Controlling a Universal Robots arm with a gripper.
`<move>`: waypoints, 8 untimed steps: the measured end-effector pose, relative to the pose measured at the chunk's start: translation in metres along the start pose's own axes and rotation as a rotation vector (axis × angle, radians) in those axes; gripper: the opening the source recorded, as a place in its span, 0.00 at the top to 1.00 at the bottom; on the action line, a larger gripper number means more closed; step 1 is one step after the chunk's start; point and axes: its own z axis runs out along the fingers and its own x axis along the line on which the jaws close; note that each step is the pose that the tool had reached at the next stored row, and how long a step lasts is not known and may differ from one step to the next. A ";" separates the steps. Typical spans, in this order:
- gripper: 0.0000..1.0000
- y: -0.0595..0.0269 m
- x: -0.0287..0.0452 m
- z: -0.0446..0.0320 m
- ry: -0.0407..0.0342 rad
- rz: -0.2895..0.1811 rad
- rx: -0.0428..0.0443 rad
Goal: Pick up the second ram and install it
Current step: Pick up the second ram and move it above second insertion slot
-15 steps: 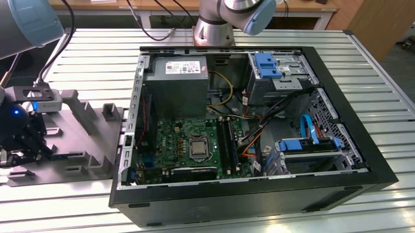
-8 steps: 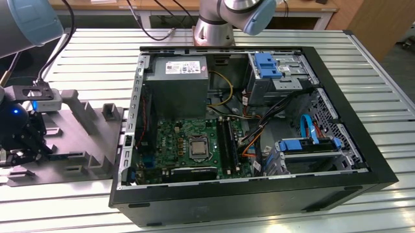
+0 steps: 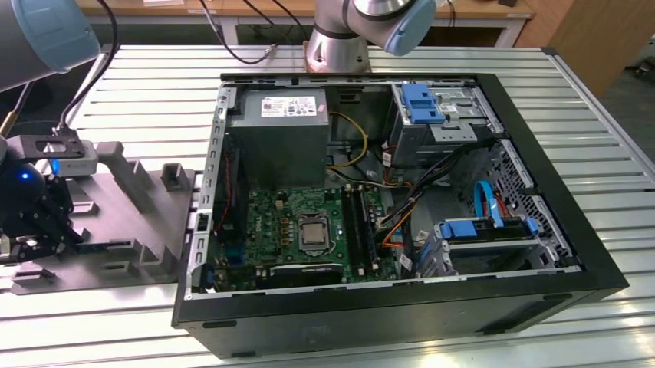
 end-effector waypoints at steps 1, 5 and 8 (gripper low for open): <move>0.79 0.0000 0.0000 0.0002 0.0002 0.000 -0.0002; 0.79 0.0000 0.0000 0.0005 0.0000 0.000 0.0000; 0.79 0.0000 0.0000 0.0005 0.0000 0.000 -0.0001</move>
